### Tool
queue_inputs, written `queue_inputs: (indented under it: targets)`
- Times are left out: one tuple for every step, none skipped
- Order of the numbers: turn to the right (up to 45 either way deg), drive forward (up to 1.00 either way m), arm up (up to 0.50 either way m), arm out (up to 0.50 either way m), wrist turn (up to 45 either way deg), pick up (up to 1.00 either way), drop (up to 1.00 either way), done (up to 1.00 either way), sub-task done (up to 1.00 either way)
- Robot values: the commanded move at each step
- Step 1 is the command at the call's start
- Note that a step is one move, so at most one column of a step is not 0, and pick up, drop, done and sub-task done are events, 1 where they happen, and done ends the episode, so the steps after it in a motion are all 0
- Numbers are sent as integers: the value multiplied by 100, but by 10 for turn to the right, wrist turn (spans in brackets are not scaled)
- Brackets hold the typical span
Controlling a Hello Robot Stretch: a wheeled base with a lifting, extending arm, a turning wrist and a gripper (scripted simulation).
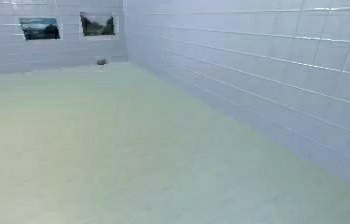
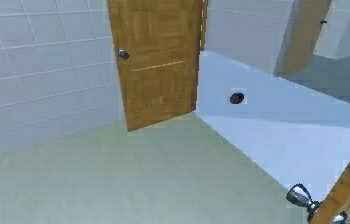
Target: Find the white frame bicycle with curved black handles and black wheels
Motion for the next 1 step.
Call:
queue_inputs:
  targets:
    - [450, 0, 0, 0, 0, 0, 0, 0, 0]
